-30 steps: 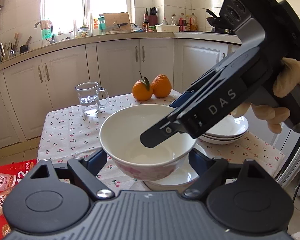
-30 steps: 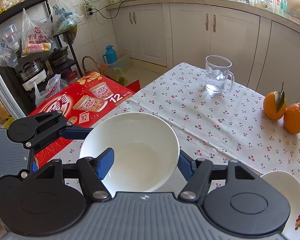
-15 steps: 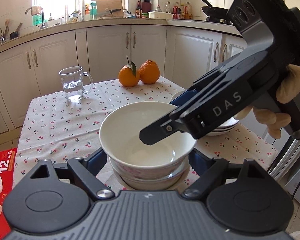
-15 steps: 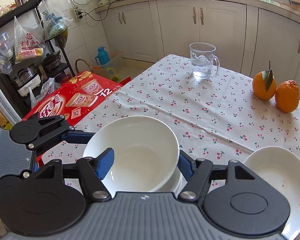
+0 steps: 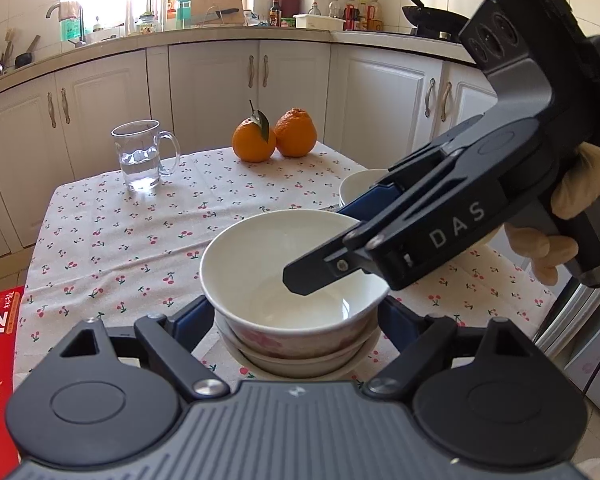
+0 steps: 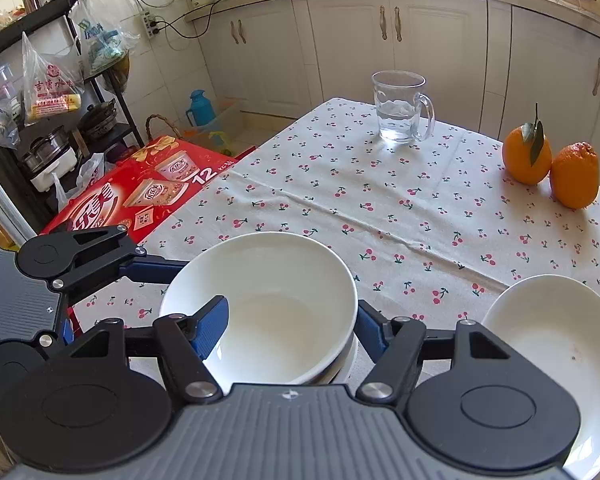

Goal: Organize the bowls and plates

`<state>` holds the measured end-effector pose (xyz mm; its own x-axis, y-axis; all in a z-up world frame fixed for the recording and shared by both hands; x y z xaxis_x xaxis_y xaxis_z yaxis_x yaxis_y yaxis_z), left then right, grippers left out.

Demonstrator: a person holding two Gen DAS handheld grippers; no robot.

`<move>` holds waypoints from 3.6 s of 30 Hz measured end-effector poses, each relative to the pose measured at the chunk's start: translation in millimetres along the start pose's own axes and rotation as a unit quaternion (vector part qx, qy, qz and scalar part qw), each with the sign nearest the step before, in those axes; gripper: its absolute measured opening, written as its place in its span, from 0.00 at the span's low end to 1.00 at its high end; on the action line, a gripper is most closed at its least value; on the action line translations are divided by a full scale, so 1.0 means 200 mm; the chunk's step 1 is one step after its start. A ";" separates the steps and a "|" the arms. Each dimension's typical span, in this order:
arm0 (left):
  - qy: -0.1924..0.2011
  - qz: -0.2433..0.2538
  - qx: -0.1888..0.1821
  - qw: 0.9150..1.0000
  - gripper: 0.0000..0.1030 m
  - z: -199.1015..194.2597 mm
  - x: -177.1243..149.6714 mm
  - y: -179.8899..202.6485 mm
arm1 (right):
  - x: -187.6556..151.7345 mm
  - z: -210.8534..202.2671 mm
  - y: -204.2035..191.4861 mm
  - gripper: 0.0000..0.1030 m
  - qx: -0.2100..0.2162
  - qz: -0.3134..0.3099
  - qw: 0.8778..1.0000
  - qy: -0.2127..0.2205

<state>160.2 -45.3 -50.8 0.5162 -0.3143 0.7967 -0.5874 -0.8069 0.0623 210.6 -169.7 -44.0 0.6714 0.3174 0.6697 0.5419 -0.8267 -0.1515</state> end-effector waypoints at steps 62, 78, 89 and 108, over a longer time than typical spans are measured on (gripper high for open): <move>-0.142 0.234 -0.251 0.929 0.80 0.27 -0.08 -0.20 | -0.25 0.19 -0.08 0.89 0.046 -0.247 0.965 -0.070; -0.145 0.232 -0.249 0.929 0.78 0.26 -0.07 -0.17 | -0.25 0.20 -0.08 0.85 0.059 -0.231 0.968 -0.075; -0.115 0.252 -0.244 0.929 0.78 0.28 0.10 -0.04 | -0.23 0.04 0.01 0.85 0.037 -0.232 0.971 -0.051; -0.077 0.315 -0.274 0.905 0.77 0.73 0.44 0.36 | -0.29 -0.24 0.62 0.85 -0.070 -0.162 0.984 -0.033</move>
<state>255.3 -203.8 -63.9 0.0267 -0.7261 0.6871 -0.9948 -0.0870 -0.0533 214.6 -311.8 -66.2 0.5087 0.6010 0.6165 0.6616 -0.7311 0.1668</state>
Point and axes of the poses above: each gripper's, at about its wrist camera, not at the fingertips, and z roughly the way its jaws point, y to its right, x to its top, the point moved 5 cm from there along z, roughly the way its jaws point, and after that the axes turned 3 degrees about -x, right-handed, at the moved point
